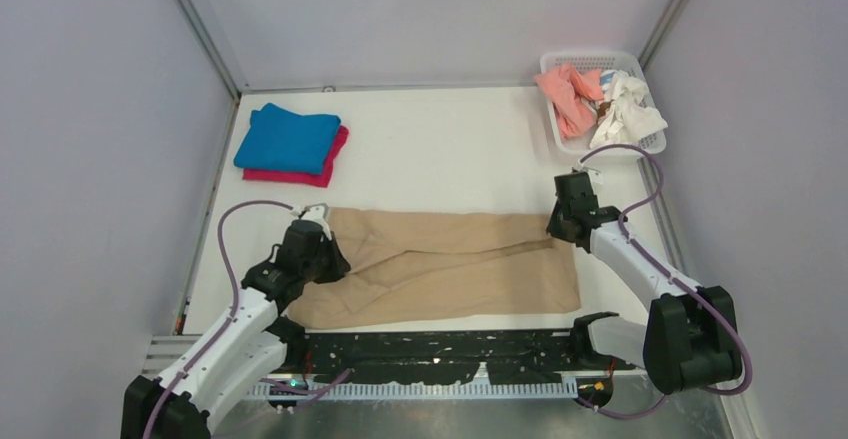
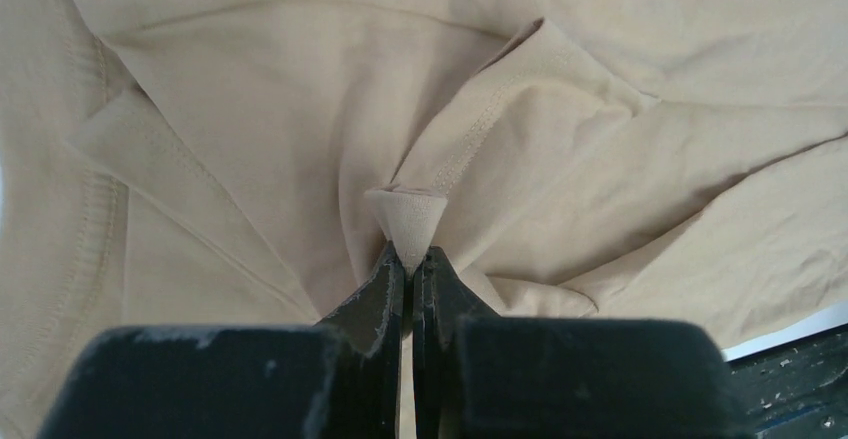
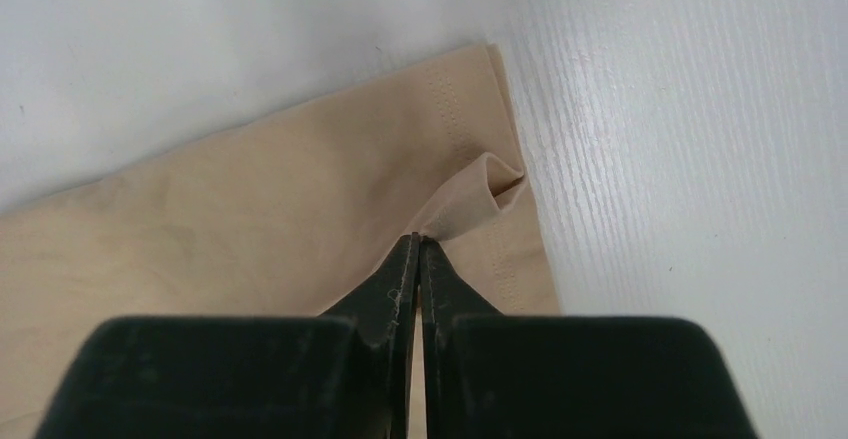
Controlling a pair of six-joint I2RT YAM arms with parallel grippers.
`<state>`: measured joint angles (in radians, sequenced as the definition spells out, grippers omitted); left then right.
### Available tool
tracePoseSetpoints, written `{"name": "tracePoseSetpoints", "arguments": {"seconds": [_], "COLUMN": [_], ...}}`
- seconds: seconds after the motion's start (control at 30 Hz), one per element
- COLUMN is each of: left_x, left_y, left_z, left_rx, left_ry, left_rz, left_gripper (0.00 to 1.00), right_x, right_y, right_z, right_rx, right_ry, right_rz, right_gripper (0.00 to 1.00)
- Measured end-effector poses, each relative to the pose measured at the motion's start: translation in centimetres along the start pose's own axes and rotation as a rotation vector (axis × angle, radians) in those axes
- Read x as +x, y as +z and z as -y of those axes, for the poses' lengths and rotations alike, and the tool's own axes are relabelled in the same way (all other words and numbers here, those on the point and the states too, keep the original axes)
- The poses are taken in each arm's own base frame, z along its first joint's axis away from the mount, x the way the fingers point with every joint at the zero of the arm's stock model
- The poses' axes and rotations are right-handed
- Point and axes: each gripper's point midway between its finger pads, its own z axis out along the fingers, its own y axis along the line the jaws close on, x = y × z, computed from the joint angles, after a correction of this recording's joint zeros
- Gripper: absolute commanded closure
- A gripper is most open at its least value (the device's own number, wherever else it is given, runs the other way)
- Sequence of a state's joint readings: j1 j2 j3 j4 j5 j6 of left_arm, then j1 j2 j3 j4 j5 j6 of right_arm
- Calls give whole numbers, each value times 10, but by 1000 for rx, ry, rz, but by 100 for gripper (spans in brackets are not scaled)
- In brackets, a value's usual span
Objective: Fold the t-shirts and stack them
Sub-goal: Fold the other side of the tshirt into a rectangle
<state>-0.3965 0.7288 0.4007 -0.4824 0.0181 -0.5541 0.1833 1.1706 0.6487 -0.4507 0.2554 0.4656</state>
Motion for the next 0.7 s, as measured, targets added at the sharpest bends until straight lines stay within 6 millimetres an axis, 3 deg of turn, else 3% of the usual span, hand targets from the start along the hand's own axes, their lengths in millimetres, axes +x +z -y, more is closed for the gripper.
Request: {"name": "tracePoseSetpoints", "arguments": {"seconds": [0.17, 0.23, 0.27, 0.3, 0.33, 0.43, 0.47, 0.53, 0.6, 0.7], "left_x": [14, 17, 18, 21, 24, 34, 37, 40, 35, 8], "left_y": [2, -1, -2, -3, -5, -11, -14, -23, -32, -49], "left_z": [-4, -4, -5, -6, -7, -7, -8, -10, -7, 6], "left_rx": [-11, -16, -19, -25, -28, -30, -38, -62, -66, -25], "left_ry": [-53, -72, -76, -84, -93, -129, -143, -165, -178, -172], "left_rz": [-39, -46, -52, -61, -69, -109, -124, -148, -140, -59], "left_gripper": [84, 73, 62, 43, 5, 0, 0, 0, 0, 0], "right_x": [5, 6, 7, 7, 8, 9, 7, -1, -8, -22], "right_y": [3, 3, 2, 2, 2, -1, -4, -13, -20, -36], "right_z": [6, 8, 10, 11, 13, 20, 22, 26, 26, 23], "right_rx": [34, 44, 50, 58, 66, 95, 102, 106, 100, 55], "right_ry": [-10, -12, -13, -15, -17, -26, -25, -17, -1, 22], "right_rz": [-19, -22, -24, -25, -28, -25, -16, 28, 65, 146], "right_gripper": [79, 66, 57, 51, 42, 29, 16, 1, 4, 5]}}
